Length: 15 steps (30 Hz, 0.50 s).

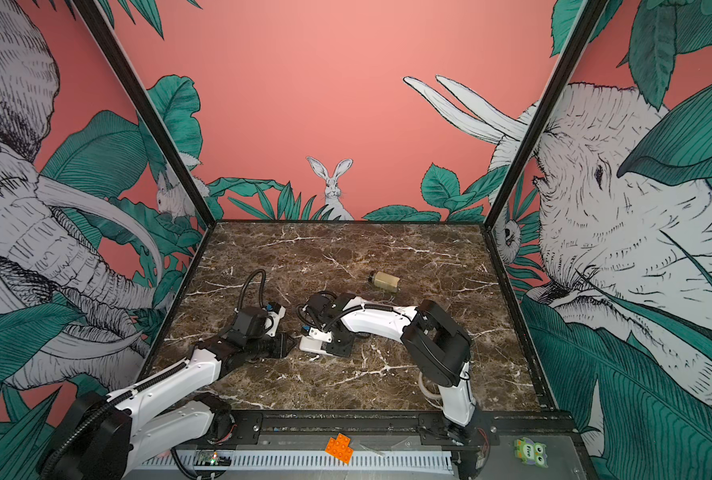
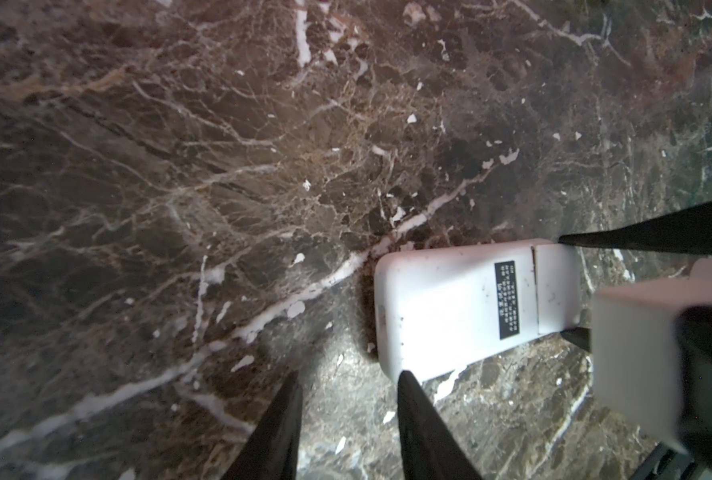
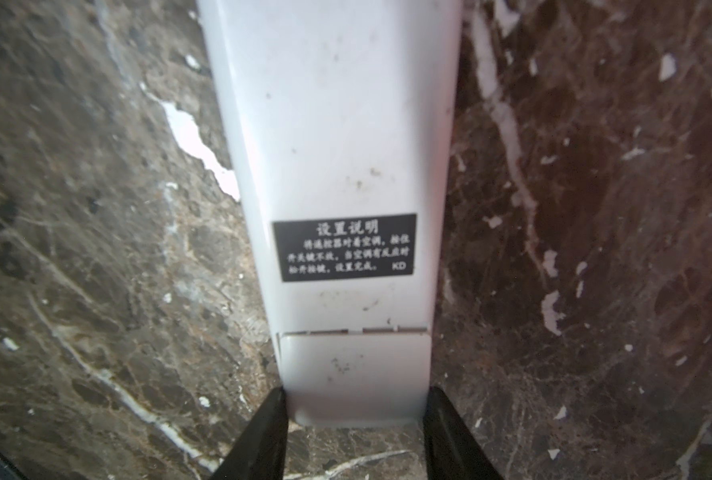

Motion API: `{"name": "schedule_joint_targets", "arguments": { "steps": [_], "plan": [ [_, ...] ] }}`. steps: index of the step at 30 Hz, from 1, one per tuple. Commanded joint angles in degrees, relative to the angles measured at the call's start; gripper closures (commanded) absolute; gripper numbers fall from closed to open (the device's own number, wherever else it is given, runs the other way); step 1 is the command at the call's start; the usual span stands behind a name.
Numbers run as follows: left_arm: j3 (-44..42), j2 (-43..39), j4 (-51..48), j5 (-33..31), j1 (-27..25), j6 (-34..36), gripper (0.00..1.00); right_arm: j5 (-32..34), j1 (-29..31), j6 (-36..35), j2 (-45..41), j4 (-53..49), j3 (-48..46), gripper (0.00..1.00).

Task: Load the batteries into the remote control
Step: 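Press the cover down and slide it shut with the right gripper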

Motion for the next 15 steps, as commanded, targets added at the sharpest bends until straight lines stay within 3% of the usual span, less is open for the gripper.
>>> {"name": "schedule_joint_targets", "arguments": {
  "steps": [1,15],
  "plan": [
    [-0.78,0.08,0.96,0.48,0.24,-0.35,0.61,-0.06,0.65,-0.97,1.41,-0.88,1.12,0.75],
    [-0.84,0.71,1.19,1.38,0.24,-0.34,0.64,-0.19,0.67,-1.51,1.58,0.48,0.64,0.68]
  ]
}}
